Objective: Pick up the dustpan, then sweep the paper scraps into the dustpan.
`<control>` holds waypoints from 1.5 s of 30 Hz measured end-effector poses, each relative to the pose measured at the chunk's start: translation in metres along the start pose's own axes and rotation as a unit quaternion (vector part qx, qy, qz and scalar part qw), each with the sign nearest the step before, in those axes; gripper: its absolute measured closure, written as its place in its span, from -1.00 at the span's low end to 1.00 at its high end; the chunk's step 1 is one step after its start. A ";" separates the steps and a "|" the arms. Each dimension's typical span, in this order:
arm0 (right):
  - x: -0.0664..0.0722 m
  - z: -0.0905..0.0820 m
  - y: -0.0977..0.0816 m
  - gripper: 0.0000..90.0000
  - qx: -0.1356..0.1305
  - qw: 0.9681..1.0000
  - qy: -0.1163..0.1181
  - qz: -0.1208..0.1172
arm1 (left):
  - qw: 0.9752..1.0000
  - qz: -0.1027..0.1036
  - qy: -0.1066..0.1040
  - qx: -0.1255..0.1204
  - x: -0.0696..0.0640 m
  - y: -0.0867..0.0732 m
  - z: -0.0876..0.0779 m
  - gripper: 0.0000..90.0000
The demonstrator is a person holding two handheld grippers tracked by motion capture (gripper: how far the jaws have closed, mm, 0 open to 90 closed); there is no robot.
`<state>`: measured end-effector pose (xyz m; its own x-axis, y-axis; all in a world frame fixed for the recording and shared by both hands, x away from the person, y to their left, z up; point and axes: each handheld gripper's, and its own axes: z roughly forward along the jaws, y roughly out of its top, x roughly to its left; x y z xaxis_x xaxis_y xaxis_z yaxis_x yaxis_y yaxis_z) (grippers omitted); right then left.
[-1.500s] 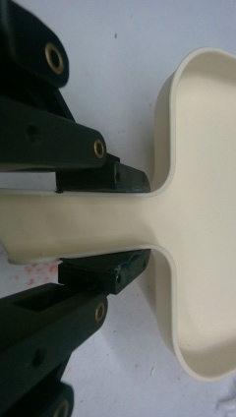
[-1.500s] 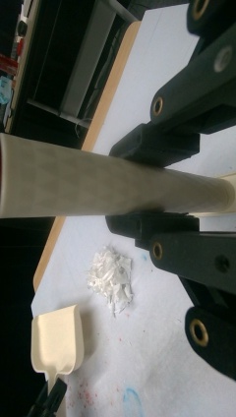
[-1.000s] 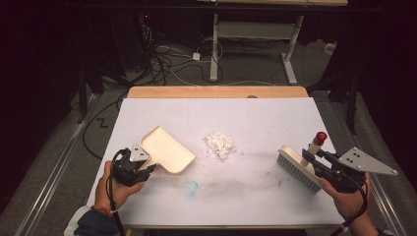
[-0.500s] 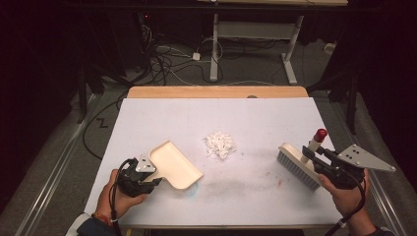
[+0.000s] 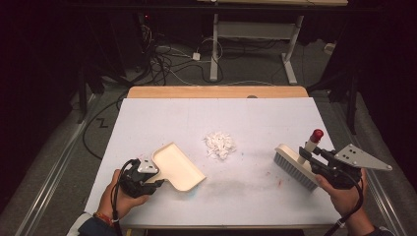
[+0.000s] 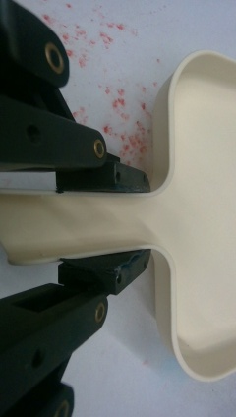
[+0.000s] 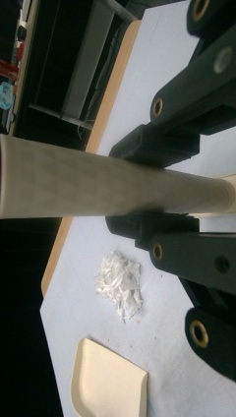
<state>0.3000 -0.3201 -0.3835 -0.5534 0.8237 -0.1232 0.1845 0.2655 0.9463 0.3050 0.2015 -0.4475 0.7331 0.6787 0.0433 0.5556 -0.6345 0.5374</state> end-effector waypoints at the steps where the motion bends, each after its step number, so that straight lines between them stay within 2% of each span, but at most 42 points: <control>1: 0.000 0.001 0.000 0.56 0.002 1.000 -0.002 -0.002 | 1.000 0.000 0.000 0.000 0.000 0.000 0.000 0.42; 9: 0.001 0.011 0.002 0.56 -0.004 1.000 -0.004 0.004 | 1.000 -0.006 0.000 0.001 0.001 0.000 0.000 0.41; 16: 0.004 0.030 0.013 0.56 -0.017 1.000 0.002 0.006 | 1.000 -0.014 -0.005 0.001 0.003 -0.003 0.003 0.41; 20: 0.007 0.044 0.021 0.56 -0.026 1.000 0.010 -0.002 | 1.000 -0.011 -0.005 0.003 0.004 -0.002 0.003 0.41; 25: 0.017 0.088 0.040 0.56 -0.031 0.999 0.016 -0.021 | 1.000 -0.009 -0.005 0.004 0.004 -0.001 0.004 0.41; 32: 0.026 0.144 0.055 0.56 -0.017 0.999 -0.001 -0.034 | 1.000 -0.007 -0.007 0.007 0.005 -0.001 0.005 0.41; 33: 0.027 0.151 0.057 0.56 -0.016 0.999 -0.005 -0.035 | 1.000 -0.004 -0.008 0.008 0.005 -0.001 0.006 0.41; 34: 0.027 0.151 0.057 0.56 -0.016 0.999 -0.005 -0.035 | 1.000 -0.004 -0.008 0.008 0.005 -0.001 0.006 0.41; 35: 0.030 0.165 0.059 0.56 -0.017 0.999 -0.010 -0.032 | 1.000 -0.002 -0.009 0.008 0.005 0.000 0.007 0.41; 37: 0.032 0.177 0.061 0.56 -0.020 0.999 -0.012 -0.030 | 1.000 -0.002 -0.013 0.010 0.005 0.001 0.008 0.41; 38: 0.032 0.177 0.061 0.56 -0.020 0.999 -0.012 -0.030 | 1.000 -0.002 -0.013 0.010 0.005 0.001 0.008 0.41; 39: 0.034 0.185 0.064 0.56 -0.034 0.999 -0.022 -0.028 | 1.000 -0.001 -0.016 0.012 0.006 0.001 0.009 0.41; 40: 0.034 0.185 0.064 0.56 -0.034 0.999 -0.022 -0.028 | 1.000 -0.001 -0.016 0.012 0.006 0.001 0.009 0.41; 41: 0.034 0.190 0.065 0.56 -0.038 0.999 -0.021 -0.017 | 1.000 -0.001 -0.017 0.013 0.005 0.001 0.009 0.41; 42: 0.035 0.199 0.065 0.56 -0.041 0.999 -0.011 0.007 | 1.000 0.000 -0.017 0.014 0.005 0.001 0.009 0.41; 44: 0.038 0.204 0.065 0.56 -0.035 0.999 -0.013 0.005 | 1.000 0.000 -0.017 0.015 0.005 0.002 0.010 0.41; 45: 0.044 0.213 0.065 0.56 -0.026 0.999 -0.023 -0.017 | 1.000 0.001 -0.017 0.015 0.005 0.002 0.010 0.41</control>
<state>0.4605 -0.1604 -0.3907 -0.5197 0.8376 -0.1682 0.1228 0.2681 0.9555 0.3139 0.2003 -0.4547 0.7474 0.6642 0.0158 0.5647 -0.6475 0.5117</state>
